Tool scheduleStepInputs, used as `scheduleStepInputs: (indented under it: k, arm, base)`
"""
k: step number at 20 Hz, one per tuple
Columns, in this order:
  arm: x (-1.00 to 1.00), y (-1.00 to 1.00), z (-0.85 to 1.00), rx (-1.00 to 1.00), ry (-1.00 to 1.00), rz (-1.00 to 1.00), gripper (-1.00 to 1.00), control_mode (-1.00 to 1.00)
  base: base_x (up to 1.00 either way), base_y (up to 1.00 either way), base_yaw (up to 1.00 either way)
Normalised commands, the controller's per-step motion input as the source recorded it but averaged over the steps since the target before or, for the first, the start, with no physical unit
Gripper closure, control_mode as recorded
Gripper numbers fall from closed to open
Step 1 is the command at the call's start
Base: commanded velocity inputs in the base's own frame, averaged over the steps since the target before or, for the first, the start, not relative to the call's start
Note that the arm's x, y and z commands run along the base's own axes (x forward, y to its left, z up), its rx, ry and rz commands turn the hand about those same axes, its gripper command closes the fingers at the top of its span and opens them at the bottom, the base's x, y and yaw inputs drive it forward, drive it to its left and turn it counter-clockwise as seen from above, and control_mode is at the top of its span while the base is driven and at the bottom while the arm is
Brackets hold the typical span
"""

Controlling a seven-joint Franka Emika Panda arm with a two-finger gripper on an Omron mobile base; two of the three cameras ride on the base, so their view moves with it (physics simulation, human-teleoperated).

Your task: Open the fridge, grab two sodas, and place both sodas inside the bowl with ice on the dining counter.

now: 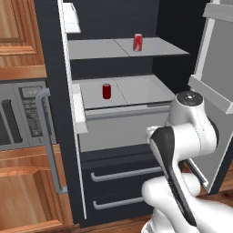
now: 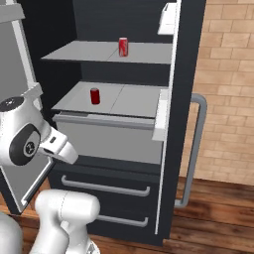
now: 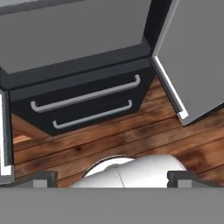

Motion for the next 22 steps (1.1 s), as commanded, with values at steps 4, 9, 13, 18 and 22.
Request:
scheduleStepInputs:
  k: [4, 9, 13, 18, 22]
  arm:
    - [-0.48, -0.44, -0.35, -0.09, -0.06, 0.00, -1.00, -1.00]
    - [-0.07, -0.08, -0.04, 0.00, -0.04, 0.00, -1.00, -1.00]
    - [0.00, 0.00, 0.00, 0.00, 0.00, 0.00, -1.00, -1.00]
    - [0.06, 0.00, 0.00, 0.00, 0.00, 0.00, -1.00, 1.00]
    - [0.00, 0.00, 0.00, 0.00, 0.00, 0.00, -1.00, 1.00]
  base:
    - [0.00, 0.00, 0.00]
    - [0.00, 0.00, 0.00]
    - [0.00, 0.00, 0.00]
    - [0.56, 0.08, 0.00]
    - [0.90, 0.34, 0.00]
